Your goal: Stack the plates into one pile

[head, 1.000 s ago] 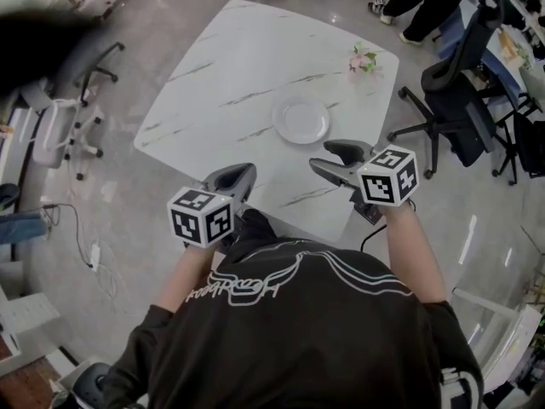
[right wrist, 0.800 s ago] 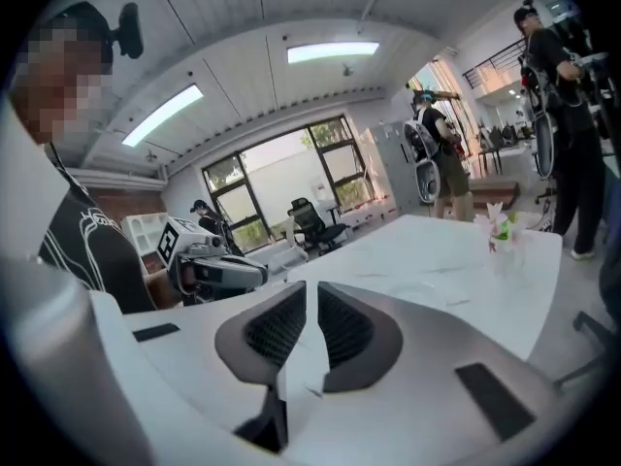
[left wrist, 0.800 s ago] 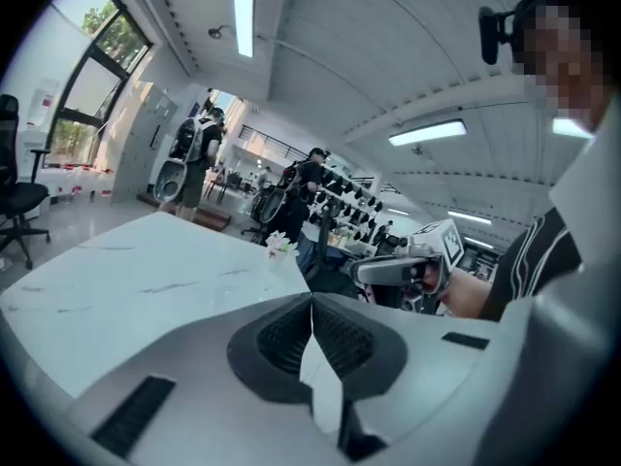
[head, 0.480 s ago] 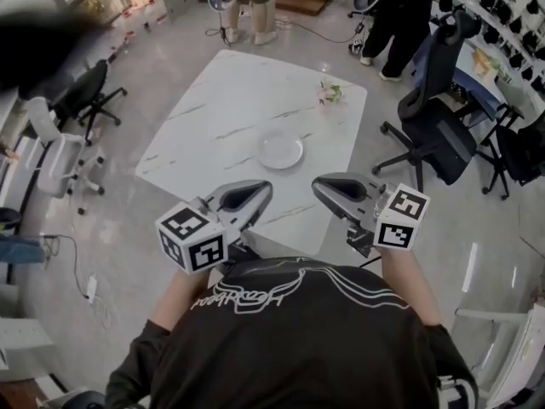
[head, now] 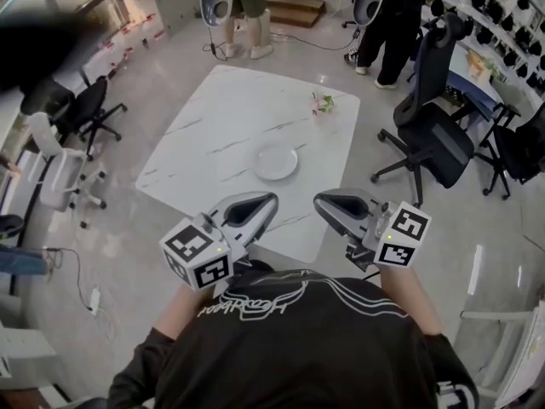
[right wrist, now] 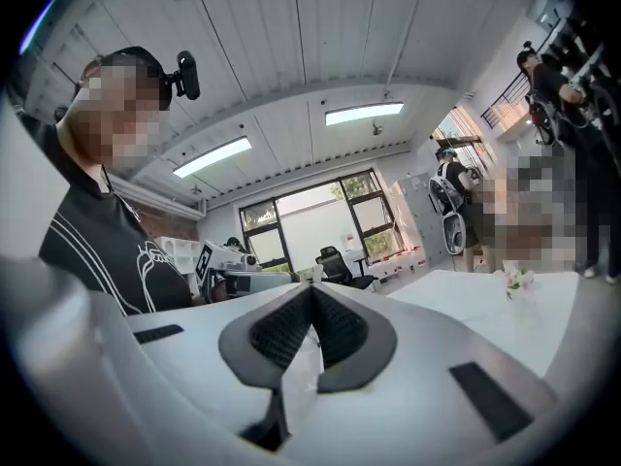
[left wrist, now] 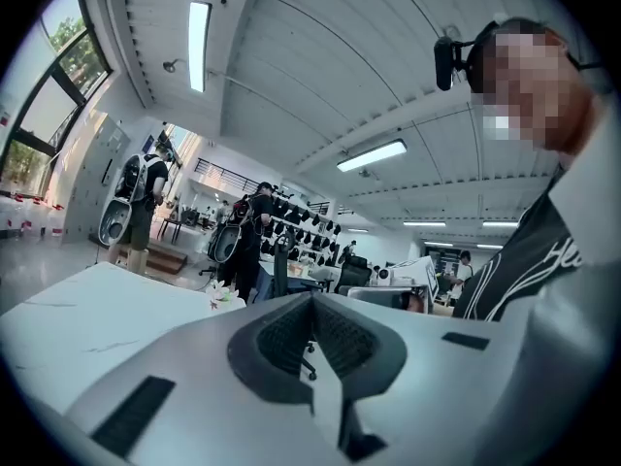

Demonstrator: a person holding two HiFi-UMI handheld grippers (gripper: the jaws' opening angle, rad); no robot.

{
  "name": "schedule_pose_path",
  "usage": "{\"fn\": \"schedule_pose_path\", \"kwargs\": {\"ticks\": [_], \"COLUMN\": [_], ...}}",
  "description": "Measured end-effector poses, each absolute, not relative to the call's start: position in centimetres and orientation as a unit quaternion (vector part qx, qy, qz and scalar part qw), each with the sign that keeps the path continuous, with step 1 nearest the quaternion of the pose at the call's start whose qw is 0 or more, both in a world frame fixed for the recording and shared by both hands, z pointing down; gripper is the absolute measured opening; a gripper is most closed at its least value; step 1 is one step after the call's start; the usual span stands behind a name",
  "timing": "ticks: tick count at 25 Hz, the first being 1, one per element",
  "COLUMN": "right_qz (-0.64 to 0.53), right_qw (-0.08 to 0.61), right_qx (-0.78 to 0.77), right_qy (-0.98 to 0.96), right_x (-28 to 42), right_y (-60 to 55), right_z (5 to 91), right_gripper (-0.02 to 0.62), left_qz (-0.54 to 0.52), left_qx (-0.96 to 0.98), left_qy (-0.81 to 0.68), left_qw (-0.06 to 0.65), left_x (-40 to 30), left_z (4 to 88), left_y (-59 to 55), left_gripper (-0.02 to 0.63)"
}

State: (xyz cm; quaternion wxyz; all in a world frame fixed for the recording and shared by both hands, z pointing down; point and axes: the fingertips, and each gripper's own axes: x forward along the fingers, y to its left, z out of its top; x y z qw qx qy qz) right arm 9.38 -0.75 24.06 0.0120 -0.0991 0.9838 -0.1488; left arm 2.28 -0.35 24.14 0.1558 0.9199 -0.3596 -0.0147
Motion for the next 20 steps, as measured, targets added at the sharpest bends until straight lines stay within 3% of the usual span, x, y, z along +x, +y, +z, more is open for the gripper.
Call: {"fn": "schedule_pose_path", "kwargs": {"ticks": [20], "right_qz": [-0.204], "right_qw": [-0.009], "right_qx": [-0.127], "right_qy": [0.971], "right_x": [10.4], "right_y": [-3.1], "right_z": [29.9], "right_gripper": [0.026], "left_qz": [0.007], "left_qx": [0.913], "left_qy": [-0.346], "left_qw": [0.218], "left_x": [3.1], "left_z": [29.8], "left_y": [-2.9], "left_gripper": [0.025]}}
